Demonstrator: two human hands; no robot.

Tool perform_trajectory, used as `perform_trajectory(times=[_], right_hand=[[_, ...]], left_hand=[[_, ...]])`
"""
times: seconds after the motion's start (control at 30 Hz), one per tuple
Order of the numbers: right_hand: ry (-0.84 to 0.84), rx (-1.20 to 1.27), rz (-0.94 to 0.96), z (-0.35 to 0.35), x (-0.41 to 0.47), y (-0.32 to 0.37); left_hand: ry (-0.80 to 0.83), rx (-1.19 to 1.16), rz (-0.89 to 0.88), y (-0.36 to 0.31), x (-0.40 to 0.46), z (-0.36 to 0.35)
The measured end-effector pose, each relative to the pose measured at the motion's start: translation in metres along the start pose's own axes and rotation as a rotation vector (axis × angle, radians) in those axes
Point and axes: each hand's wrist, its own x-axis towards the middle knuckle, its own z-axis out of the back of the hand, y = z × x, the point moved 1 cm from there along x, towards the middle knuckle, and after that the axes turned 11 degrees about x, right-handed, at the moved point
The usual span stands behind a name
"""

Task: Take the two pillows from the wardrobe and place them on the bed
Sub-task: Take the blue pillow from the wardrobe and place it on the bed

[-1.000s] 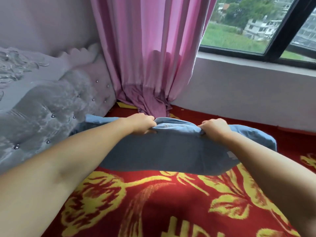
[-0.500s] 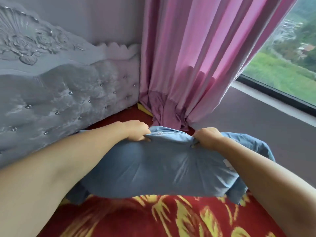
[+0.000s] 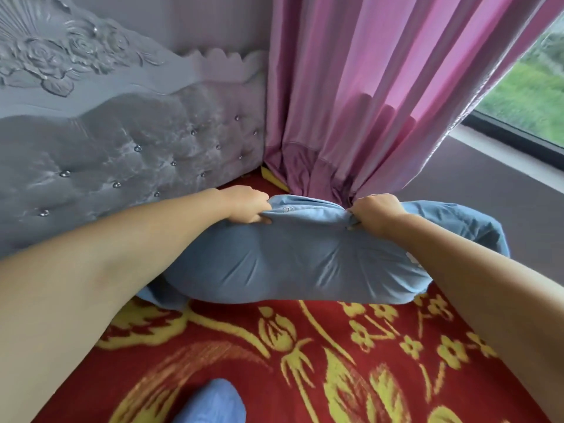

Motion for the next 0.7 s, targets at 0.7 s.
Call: perform_trajectory(times=[0.7], right_hand=[[0.177,0.094,0.113,-0.011,0.182,-0.072]], left_hand=[[0.036,0.096,0.04,0.09,0.161,-0.024]])
